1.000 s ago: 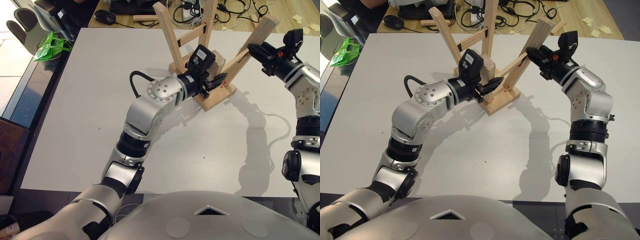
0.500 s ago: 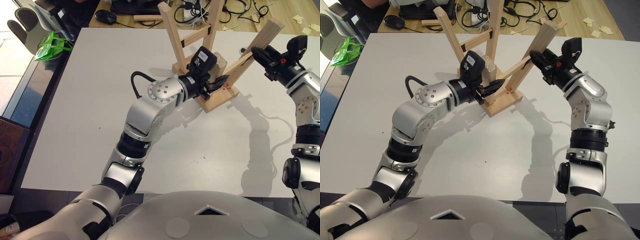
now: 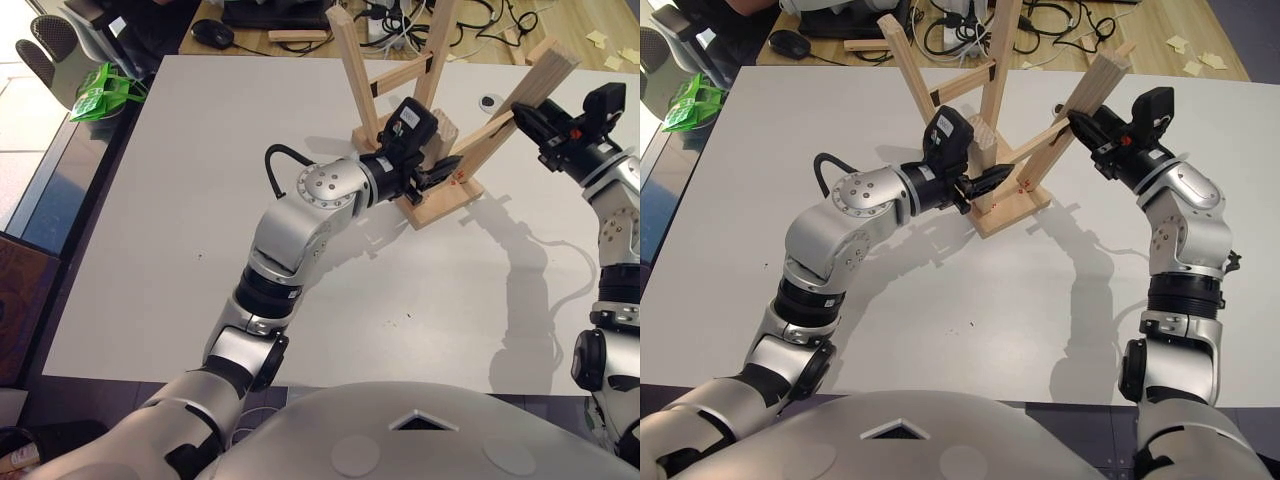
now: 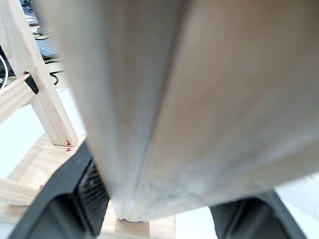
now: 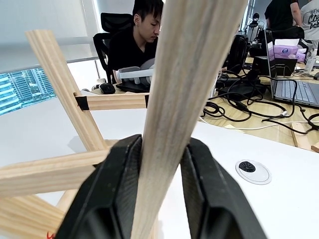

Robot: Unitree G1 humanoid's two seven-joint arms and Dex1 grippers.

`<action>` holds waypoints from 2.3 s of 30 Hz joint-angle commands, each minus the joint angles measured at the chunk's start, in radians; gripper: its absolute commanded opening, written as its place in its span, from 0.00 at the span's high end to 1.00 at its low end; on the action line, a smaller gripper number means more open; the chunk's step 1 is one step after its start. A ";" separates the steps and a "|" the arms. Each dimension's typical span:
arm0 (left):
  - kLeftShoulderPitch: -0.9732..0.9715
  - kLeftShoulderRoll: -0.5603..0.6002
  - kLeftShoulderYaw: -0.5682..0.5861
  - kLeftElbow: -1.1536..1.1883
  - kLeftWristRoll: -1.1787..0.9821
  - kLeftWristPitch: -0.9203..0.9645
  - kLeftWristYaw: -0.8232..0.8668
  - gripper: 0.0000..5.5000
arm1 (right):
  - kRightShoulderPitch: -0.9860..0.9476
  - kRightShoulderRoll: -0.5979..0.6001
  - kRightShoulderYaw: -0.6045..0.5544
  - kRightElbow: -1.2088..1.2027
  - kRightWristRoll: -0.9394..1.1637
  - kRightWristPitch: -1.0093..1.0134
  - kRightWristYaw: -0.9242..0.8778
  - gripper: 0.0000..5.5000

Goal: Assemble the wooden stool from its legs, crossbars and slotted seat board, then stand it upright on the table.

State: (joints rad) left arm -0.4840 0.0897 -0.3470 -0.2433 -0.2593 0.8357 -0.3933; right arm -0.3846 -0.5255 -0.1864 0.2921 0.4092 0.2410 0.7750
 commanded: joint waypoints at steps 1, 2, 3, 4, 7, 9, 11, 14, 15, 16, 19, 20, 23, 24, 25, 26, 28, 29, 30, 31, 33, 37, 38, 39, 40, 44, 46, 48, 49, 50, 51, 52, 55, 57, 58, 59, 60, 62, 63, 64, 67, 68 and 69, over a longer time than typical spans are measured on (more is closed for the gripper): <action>0.035 0.025 -0.004 0.038 0.013 0.066 0.011 0.58 | 0.058 -0.040 0.019 0.039 -0.073 -0.046 0.004 0.80; 0.035 0.025 -0.004 0.038 0.013 0.066 0.011 0.58 | 0.062 -0.042 0.019 0.043 -0.072 -0.053 0.006 0.80; 0.036 0.026 -0.004 0.038 0.014 0.067 0.011 0.58 | 0.066 -0.045 0.022 0.045 -0.073 -0.060 0.010 0.80; 0.036 0.026 -0.004 0.038 0.014 0.067 0.011 0.58 | 0.069 -0.047 0.024 0.047 -0.072 -0.065 0.013 0.80; 0.035 0.026 -0.005 0.038 0.014 0.067 0.011 0.58 | 0.073 -0.051 0.026 0.052 -0.070 -0.074 0.018 0.80; 0.035 0.024 -0.005 0.039 0.015 0.066 0.011 0.58 | 0.074 -0.052 0.026 0.053 -0.069 -0.075 0.018 0.80; 0.034 0.024 -0.006 0.039 0.015 0.065 0.010 0.58 | 0.061 -0.045 0.018 0.063 -0.061 -0.059 -0.003 0.80; 0.035 0.022 -0.010 0.035 0.014 0.061 0.009 0.58 | 0.023 -0.033 0.009 0.090 -0.052 -0.031 -0.035 0.80; 0.036 0.021 -0.011 0.032 0.013 0.058 0.007 0.58 | 0.012 -0.031 0.006 0.094 -0.047 -0.023 -0.038 0.80; 0.037 0.021 -0.013 0.030 0.012 0.056 0.007 0.58 | 0.004 -0.031 0.004 0.096 -0.044 -0.018 -0.038 0.80; 0.041 0.024 -0.021 0.026 0.013 0.045 0.004 0.58 | -0.020 -0.020 -0.010 0.106 -0.032 -0.008 -0.047 0.66; 0.042 0.024 -0.024 0.024 0.014 0.040 0.002 0.58 | -0.026 -0.013 -0.015 0.104 -0.027 -0.005 -0.052 0.64; 0.043 0.024 -0.029 0.022 0.015 0.034 -0.001 0.58 | -0.035 0.008 -0.030 0.090 -0.013 -0.007 -0.071 0.53; 0.044 0.026 -0.031 0.021 0.016 0.032 -0.003 0.58 | -0.038 0.015 -0.035 0.085 -0.009 -0.013 -0.074 0.49; 0.046 0.027 -0.032 0.021 0.017 0.031 -0.004 0.58 | -0.040 0.021 -0.039 0.080 -0.007 -0.018 -0.077 0.47; 0.046 0.028 -0.033 0.021 0.018 0.030 -0.005 0.58 | -0.044 0.026 -0.042 0.078 -0.010 -0.028 -0.085 0.44; 0.047 0.029 -0.036 0.023 0.020 0.027 -0.005 0.58 | -0.055 0.033 -0.048 0.080 -0.016 -0.045 -0.098 0.38; 0.047 0.029 -0.037 0.024 0.021 0.026 -0.005 0.58 | -0.062 0.036 -0.051 0.077 -0.015 -0.046 -0.102 0.35; 0.048 0.030 -0.039 0.025 0.021 0.024 -0.006 0.58 | -0.069 0.041 -0.056 0.066 -0.005 -0.040 -0.102 0.34; 0.049 0.033 -0.041 0.027 0.022 0.021 -0.007 0.58 | -0.078 0.046 -0.064 0.049 0.013 -0.026 -0.101 0.34; 0.052 0.038 -0.046 0.031 0.025 0.015 -0.008 0.59 | -0.098 0.054 -0.077 0.017 0.049 0.000 -0.096 0.34; 0.054 0.041 -0.052 0.037 0.027 0.007 -0.008 0.59 | -0.113 0.062 -0.079 -0.062 0.121 0.075 -0.069 0.34; 0.056 0.041 -0.052 0.034 0.027 0.008 -0.007 0.59 | -0.115 0.063 -0.076 -0.085 0.137 0.096 -0.066 0.34; 0.058 0.042 -0.052 0.033 0.026 0.008 -0.006 0.59 | -0.117 0.064 -0.073 -0.100 0.146 0.110 -0.067 0.34; 0.058 0.043 -0.053 0.032 0.026 0.008 -0.006 0.59 | -0.119 0.064 -0.070 -0.108 0.148 0.119 -0.071 0.34; 0.058 0.047 -0.055 0.035 0.028 0.003 -0.007 0.59 | -0.112 0.046 -0.042 -0.086 0.105 0.134 -0.087 0.34; 0.058 0.048 -0.055 0.036 0.030 0.001 -0.007 0.59 | -0.092 0.013 0.010 -0.049 0.037 0.140 -0.082 0.34; 0.059 0.048 -0.055 0.035 0.029 0.001 -0.006 0.59 | -0.071 -0.030 0.080 0.009 -0.055 0.158 -0.081 0.34; 0.058 0.046 -0.055 0.034 0.029 0.002 -0.005 0.59 | -0.064 -0.047 0.107 0.045 -0.098 0.161 -0.083 0.34; 0.055 0.044 -0.055 0.034 0.028 0.003 -0.004 0.59 | -0.065 -0.059 0.130 0.086 -0.131 0.170 -0.091 0.34; 0.052 0.043 -0.054 0.035 0.028 0.003 -0.004 0.59 | -0.072 -0.065 0.147 0.126 -0.159 0.174 -0.105 0.34; 0.049 0.041 -0.053 0.036 0.028 0.004 -0.003 0.59 | -0.080 -0.068 0.155 0.153 -0.170 0.178 -0.113 0.34; 0.047 0.039 -0.047 0.035 0.030 0.003 -0.003 0.60 | -0.109 -0.073 0.182 0.199 -0.195 0.174 -0.103 0.34; 0.048 0.037 -0.046 0.037 0.032 0.001 -0.003 0.60 | -0.116 -0.081 0.199 0.209 -0.202 0.169 -0.089 0.34; 0.048 0.035 -0.046 0.037 0.033 0.000 -0.002 0.60 | -0.118 -0.082 0.200 0.209 -0.199 0.164 -0.083 0.34; 0.048 0.033 -0.045 0.038 0.035 -0.003 -0.001 0.60 | -0.119 -0.077 0.190 0.201 -0.184 0.156 -0.076 0.34; 0.047 0.029 -0.043 0.042 0.037 -0.010 0.002 0.60 | -0.121 -0.064 0.172 0.183 -0.159 0.141 -0.072 0.34; 0.044 0.017 -0.036 0.049 0.041 -0.030 0.011 0.60 | -0.127 -0.033 0.131 0.151 -0.114 0.117 -0.080 0.34; 0.043 0.011 -0.033 0.052 0.041 -0.039 0.014 0.60 | -0.129 -0.018 0.112 0.137 -0.097 0.110 -0.088 0.34; 0.043 0.006 -0.029 0.055 0.043 -0.053 0.018 0.60 | -0.130 -0.004 0.093 0.123 -0.081 0.106 -0.097 0.34; 0.045 -0.012 -0.006 0.071 0.049 -0.097 0.037 0.60 | -0.131 0.021 0.060 0.099 -0.074 0.122 -0.155 0.34; 0.046 -0.020 0.005 0.077 0.048 -0.106 0.044 0.60 | -0.131 0.026 0.055 0.094 -0.072 0.132 -0.164 0.30; 0.049 -0.027 0.013 0.082 0.044 -0.113 0.045 0.60 | -0.127 0.030 0.054 0.081 -0.065 0.147 -0.164 0.27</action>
State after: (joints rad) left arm -0.4611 0.0689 -0.3545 -0.1992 -0.2154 0.7089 -0.3592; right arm -0.5217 -0.5062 -0.1196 0.3926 0.3396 0.3495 0.6312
